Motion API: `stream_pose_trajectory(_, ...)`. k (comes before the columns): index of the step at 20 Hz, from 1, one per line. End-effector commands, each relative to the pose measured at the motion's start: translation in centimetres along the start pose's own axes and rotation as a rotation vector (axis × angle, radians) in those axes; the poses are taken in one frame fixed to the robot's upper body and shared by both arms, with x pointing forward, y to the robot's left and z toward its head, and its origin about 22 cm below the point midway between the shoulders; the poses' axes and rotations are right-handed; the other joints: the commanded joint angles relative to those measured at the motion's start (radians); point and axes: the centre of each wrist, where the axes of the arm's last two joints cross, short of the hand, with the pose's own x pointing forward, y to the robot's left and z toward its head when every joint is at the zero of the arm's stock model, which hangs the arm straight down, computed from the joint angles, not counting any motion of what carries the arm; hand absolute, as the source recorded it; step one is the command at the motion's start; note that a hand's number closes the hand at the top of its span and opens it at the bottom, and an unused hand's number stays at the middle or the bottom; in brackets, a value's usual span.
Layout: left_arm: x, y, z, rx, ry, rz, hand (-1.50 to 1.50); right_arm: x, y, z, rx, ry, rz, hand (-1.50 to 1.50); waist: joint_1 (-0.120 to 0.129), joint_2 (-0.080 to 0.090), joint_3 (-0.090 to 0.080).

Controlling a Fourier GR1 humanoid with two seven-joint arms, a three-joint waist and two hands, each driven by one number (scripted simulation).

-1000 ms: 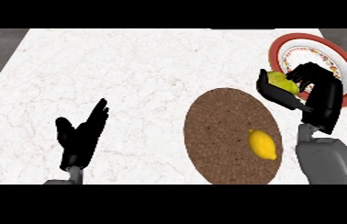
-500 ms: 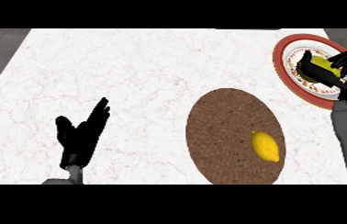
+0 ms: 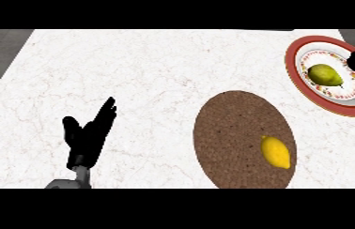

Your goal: Pick the pear from the placemat and place it in the plate

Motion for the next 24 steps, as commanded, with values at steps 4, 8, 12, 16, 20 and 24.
stream_pose_trajectory(4, 0.3, -1.2, -0.1, -0.038, 0.017, -0.012, 0.0, -3.2, -2.2, -0.8, 0.241, 0.178, 0.226, -1.5, 0.042, 0.019, -0.002)
stream_pose_trajectory(8, -0.9, -1.3, 0.0, -0.047, 0.033, -0.012, 0.0, -2.8, -1.5, -0.8, 0.322, 0.169, 0.11, -1.5, 0.041, 0.022, 0.001)
stream_pose_trajectory(12, -1.0, -0.7, -0.1, -0.045, 0.022, -0.007, 0.0, -2.5, -0.9, -0.7, 0.304, 0.106, -0.037, -1.5, 0.037, 0.024, 0.003)
stream_pose_trajectory(16, -0.7, -1.4, -0.5, -0.008, 0.021, -0.017, 0.0, -2.9, -0.6, -0.1, 0.187, 0.062, -0.227, -1.5, 0.008, 0.018, 0.004)
stream_pose_trajectory(20, -0.6, -0.1, -0.2, -0.031, 0.043, -0.022, 0.0, -4.1, -2.8, -0.9, 0.119, 0.099, -0.335, -1.5, 0.007, 0.015, 0.002)
stream_pose_trajectory(24, -0.8, -0.2, -0.3, -0.02, 0.03, -0.006, 0.0, -5.7, -5.6, -1.4, 0.157, 0.158, -0.405, -1.5, 0.002, 0.013, 0.001)
